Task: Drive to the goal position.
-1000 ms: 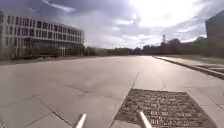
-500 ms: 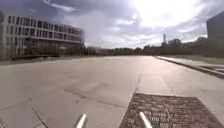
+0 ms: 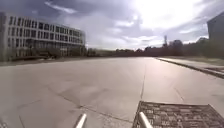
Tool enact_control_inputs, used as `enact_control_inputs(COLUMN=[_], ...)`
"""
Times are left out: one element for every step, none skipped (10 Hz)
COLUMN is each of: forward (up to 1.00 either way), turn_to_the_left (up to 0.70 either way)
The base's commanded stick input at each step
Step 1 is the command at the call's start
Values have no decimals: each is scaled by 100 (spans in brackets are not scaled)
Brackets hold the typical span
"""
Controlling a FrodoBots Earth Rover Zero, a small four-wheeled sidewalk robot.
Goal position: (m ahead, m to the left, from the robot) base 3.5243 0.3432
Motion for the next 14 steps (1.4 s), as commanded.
enact_control_inputs(forward=[50, 50, 50, 50, 50, 50, 50, 50, 50, 50, 50, 50, 50, 50], turn_to_the_left=[0, 0, 0, 0, 0, 0, 0, 0, 0, 0, 0, 0, 0, 0])
